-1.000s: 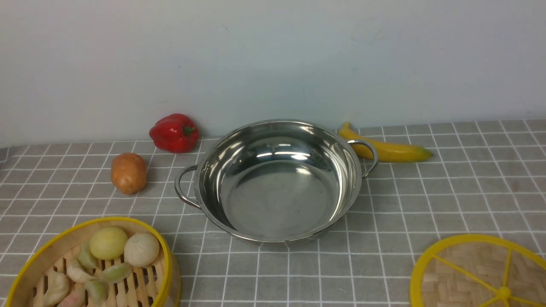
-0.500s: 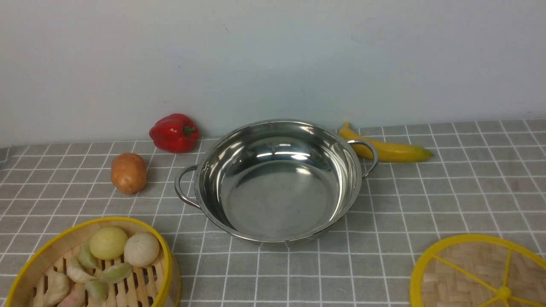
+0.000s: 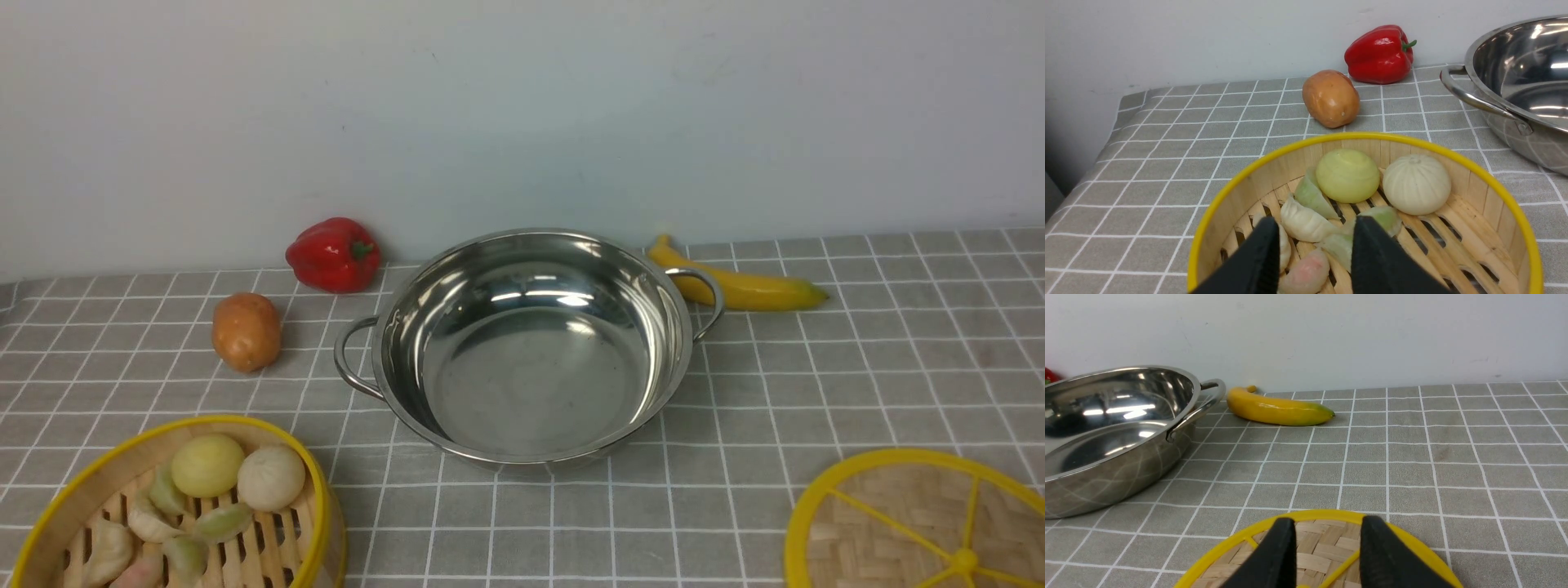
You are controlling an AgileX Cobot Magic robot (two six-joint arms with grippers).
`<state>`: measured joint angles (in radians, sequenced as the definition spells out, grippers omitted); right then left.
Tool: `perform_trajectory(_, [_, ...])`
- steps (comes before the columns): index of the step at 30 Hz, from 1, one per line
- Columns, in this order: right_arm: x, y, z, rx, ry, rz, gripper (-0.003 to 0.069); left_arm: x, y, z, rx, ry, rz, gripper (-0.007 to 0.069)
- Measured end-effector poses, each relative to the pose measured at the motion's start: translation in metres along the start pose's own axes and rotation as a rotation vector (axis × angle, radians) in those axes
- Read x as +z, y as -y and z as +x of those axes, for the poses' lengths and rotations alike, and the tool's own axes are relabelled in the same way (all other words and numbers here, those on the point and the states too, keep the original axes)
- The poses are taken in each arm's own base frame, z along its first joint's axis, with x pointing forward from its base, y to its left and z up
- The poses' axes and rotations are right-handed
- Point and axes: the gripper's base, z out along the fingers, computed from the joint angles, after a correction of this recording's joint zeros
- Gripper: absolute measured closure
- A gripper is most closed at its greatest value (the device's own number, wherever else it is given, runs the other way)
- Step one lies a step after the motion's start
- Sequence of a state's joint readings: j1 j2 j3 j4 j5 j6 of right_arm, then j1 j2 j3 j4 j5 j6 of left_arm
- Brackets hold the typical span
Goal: Place the steamer in the pot on the grey tablecloth, and put the lid on the steamer.
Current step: 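Grasp the rim of the steamer basket holding the buns with the left gripper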
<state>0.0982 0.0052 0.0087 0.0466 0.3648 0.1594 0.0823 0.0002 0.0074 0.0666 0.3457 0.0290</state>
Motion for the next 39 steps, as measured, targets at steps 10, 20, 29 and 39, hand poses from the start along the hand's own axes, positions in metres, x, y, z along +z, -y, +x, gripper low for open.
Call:
perform_trajectory(10, [0.000, 0.000, 0.000, -0.001, 0.000, 0.000, 0.0417, 0.000, 0.000, 0.000, 0.000, 0.000, 0.000, 0.0382])
perform_trajectory(20, [0.000, 0.000, 0.000, -0.001, 0.000, 0.000, 0.0417, -0.001, 0.001, -0.013, -0.095, 0.146, 0.022, 0.0382])
perform_trajectory(29, [0.000, 0.000, 0.000, -0.001, 0.000, 0.000, 0.0417, -0.006, -0.001, -0.032, -0.356, 0.355, 0.051, 0.0382])
perform_trajectory(39, [0.000, 0.000, 0.000, -0.001, 0.000, 0.000, 0.0417, -0.019, -0.002, -0.058, -0.506, 0.370, 0.106, 0.0382])
